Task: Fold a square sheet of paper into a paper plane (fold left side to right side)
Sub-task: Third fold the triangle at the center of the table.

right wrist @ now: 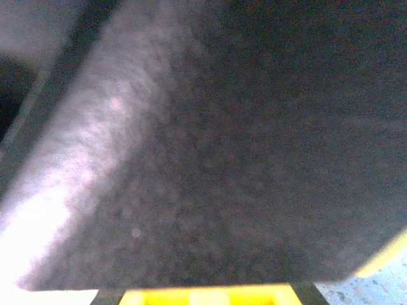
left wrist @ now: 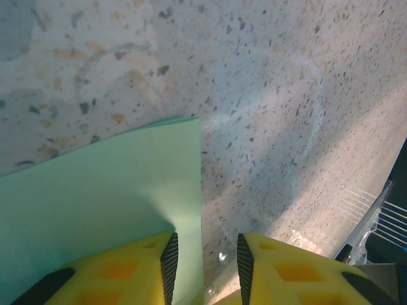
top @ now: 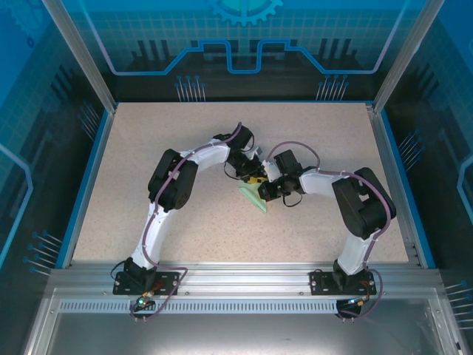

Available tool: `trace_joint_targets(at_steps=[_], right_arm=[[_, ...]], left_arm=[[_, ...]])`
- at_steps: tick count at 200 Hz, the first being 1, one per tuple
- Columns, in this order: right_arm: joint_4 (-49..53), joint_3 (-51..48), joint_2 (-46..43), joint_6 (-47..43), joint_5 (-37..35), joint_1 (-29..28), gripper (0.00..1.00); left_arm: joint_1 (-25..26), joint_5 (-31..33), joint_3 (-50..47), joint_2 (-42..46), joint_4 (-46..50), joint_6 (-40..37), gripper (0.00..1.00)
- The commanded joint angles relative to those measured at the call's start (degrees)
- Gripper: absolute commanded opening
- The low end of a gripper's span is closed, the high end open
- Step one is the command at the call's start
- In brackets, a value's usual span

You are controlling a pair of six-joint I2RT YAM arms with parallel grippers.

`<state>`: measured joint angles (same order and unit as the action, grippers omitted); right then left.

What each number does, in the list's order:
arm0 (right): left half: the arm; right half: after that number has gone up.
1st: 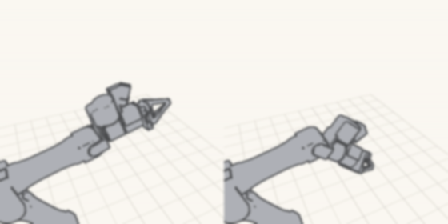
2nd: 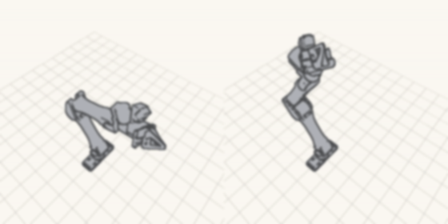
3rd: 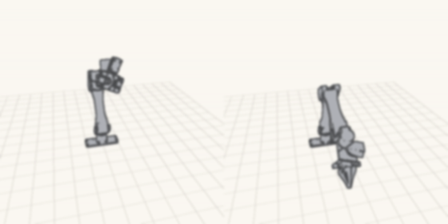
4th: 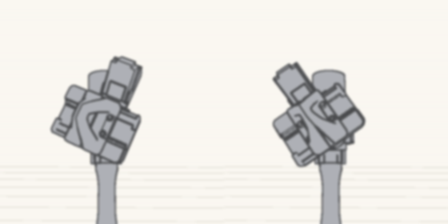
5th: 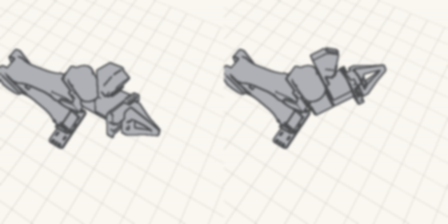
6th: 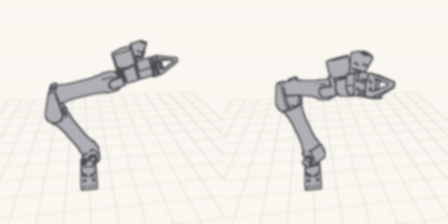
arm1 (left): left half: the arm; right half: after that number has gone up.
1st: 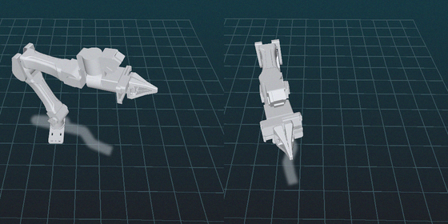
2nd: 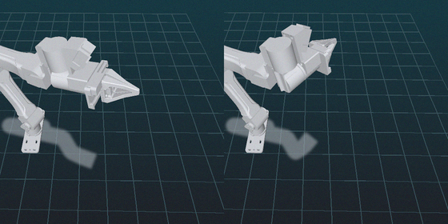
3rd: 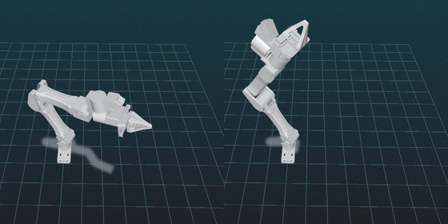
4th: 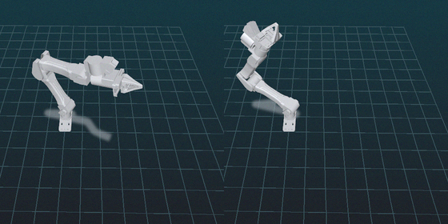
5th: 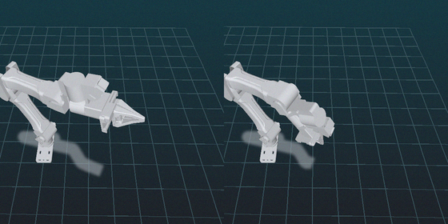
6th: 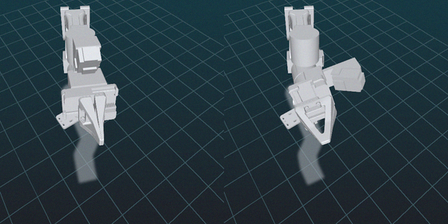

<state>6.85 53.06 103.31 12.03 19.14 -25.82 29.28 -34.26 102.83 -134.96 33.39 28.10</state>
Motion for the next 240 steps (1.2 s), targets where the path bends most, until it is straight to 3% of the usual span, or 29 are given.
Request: trace_joint_targets(at_steps=[1, 135, 240], right_arm=[[1.7, 0.7, 1.6, -0.3, 0.9, 0.2, 0.00], [-0.2, -0.9, -1.5, -0.3, 2.7, 0.2, 0.00], [0.0, -1.1, -4.6, 1.3, 5.5, 0.7, 0.15]], left_arm=[[-0.6, 0.4, 2.5, 2.5, 5.1, -1.2, 0.36], [-2.7, 2.1, 2.3, 5.7, 7.6, -2.2, 0.39], [-2.6, 3.2, -2.3, 2.3, 4.9, -1.1, 0.35]])
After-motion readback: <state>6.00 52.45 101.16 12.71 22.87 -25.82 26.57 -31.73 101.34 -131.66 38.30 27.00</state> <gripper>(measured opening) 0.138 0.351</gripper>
